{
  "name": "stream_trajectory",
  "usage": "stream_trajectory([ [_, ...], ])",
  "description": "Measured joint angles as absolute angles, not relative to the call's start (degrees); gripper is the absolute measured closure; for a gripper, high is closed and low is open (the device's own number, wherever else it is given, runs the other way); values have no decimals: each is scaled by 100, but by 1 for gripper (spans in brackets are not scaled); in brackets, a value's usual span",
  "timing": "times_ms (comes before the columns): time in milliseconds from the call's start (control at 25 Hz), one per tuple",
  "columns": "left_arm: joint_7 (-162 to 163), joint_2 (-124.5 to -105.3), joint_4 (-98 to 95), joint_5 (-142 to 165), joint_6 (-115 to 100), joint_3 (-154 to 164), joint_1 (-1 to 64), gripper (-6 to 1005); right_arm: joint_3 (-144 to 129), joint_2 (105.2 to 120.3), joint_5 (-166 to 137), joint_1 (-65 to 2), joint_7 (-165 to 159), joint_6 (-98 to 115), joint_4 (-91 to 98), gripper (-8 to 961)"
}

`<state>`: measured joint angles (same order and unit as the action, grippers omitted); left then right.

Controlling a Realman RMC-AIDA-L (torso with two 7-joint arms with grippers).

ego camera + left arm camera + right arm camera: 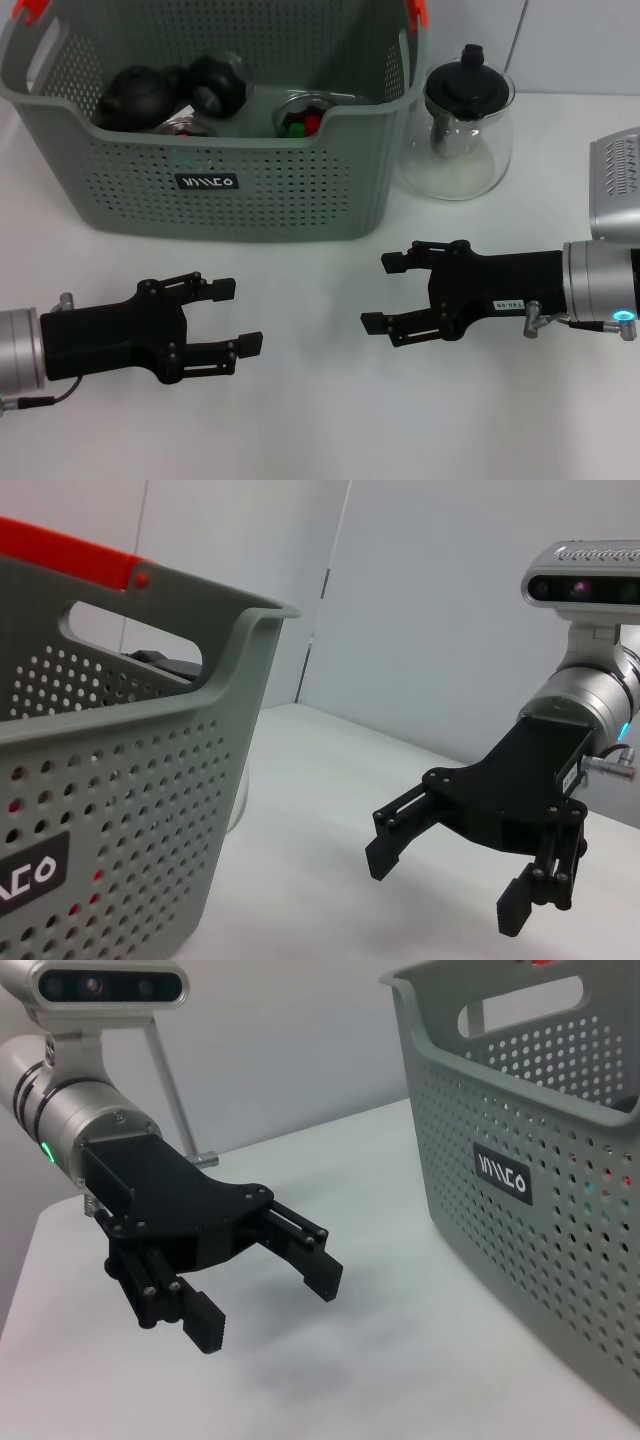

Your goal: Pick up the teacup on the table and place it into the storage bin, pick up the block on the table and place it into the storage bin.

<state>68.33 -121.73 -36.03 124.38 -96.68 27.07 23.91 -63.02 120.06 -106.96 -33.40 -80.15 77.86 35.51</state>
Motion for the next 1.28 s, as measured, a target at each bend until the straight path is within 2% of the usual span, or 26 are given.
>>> stream_trajectory([
  [1280, 6832, -12173, -3603, 12436, -9688, 2707, 2382, 170, -6339, 12006, -10705, -3349, -8016, 7814, 3551, 12],
])
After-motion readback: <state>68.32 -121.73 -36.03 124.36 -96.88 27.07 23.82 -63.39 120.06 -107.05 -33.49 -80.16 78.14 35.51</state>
